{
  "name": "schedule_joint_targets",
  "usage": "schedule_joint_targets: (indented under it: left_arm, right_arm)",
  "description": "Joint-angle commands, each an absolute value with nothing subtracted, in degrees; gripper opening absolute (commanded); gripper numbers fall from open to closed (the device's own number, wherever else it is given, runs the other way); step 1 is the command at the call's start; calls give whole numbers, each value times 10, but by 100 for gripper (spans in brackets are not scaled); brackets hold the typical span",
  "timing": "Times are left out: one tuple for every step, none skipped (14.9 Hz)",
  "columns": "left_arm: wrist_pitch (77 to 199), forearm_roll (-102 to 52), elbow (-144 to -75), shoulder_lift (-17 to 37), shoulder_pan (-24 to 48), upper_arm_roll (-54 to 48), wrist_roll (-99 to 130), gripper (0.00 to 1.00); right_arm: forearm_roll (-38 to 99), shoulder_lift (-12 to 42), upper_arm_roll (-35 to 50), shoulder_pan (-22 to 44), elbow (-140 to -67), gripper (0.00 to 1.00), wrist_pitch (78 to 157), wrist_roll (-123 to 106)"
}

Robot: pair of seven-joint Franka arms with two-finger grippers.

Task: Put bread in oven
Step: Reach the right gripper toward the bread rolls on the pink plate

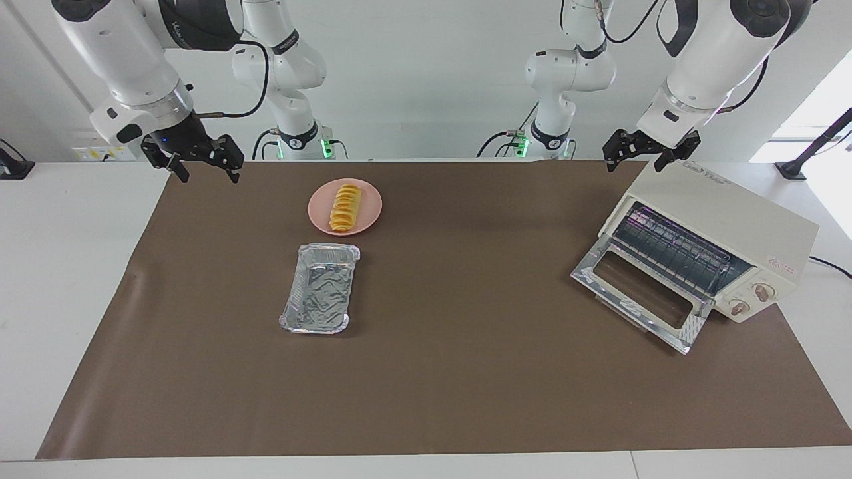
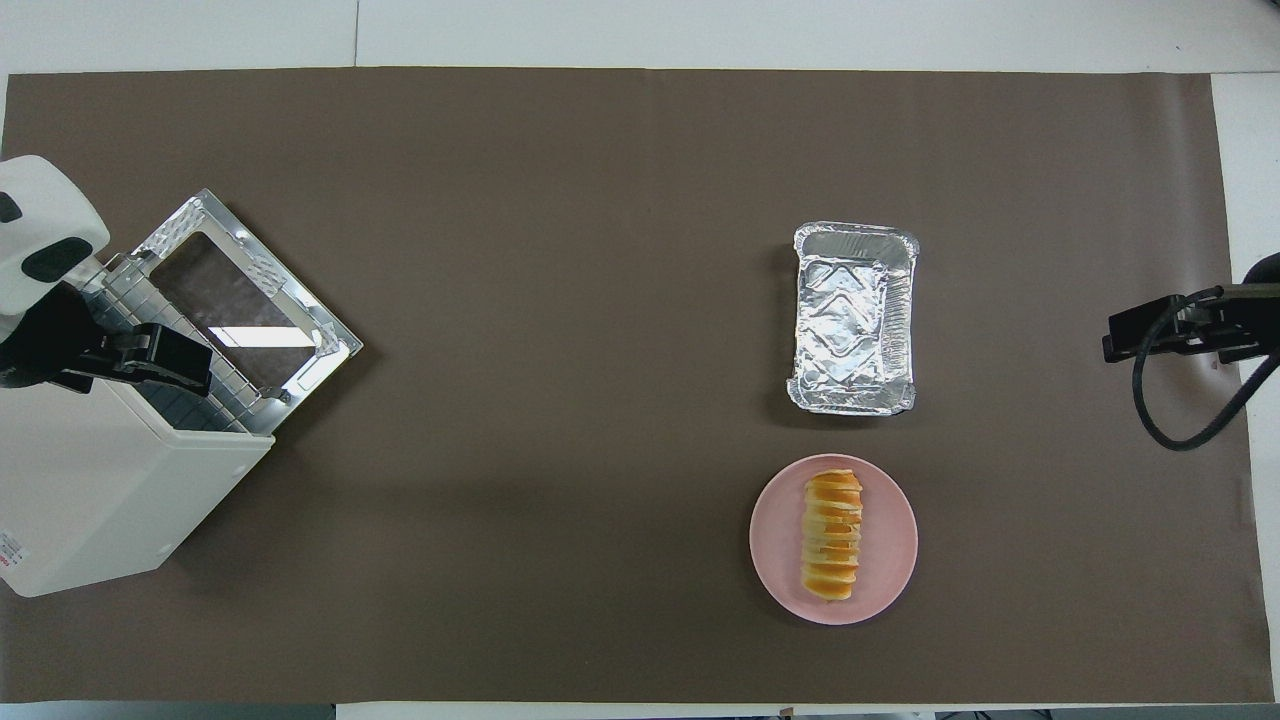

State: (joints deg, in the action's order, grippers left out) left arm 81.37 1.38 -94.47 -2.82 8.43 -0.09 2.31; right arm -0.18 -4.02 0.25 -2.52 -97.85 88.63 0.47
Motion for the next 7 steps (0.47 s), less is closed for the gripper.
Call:
schedule_joint_targets:
  left_arm:
    - [816,23,-946,-33,78,-5,21,100]
    - [816,23,-946,-33,78,-4,21,100]
    - [816,23,-946,-33,78,-4,21,100]
    - [816,23,-946,-33,78,-4,21,100]
    - [816,23,-946,-33,78,-4,21,100]
    - [816,23,-946,-34,78,-4,21,100]
    - [816,23,-946,-33,78,-4,21,100]
  right_arm:
    - [-4,-45,9,-41,-982,100,882,4]
    - [-1,-45,9,-41,-981,100,884,4]
    - [2,-45,9,-41,-981,100,884,3]
    - [2,-45,9,-38,-981,100,883,3]
    - [1,-46,10,-35,-983,100,882,1]
    - [3,-51,11,-35,-994,100,885,1]
    - [5,-64,12,-34,-1022,100,901,1]
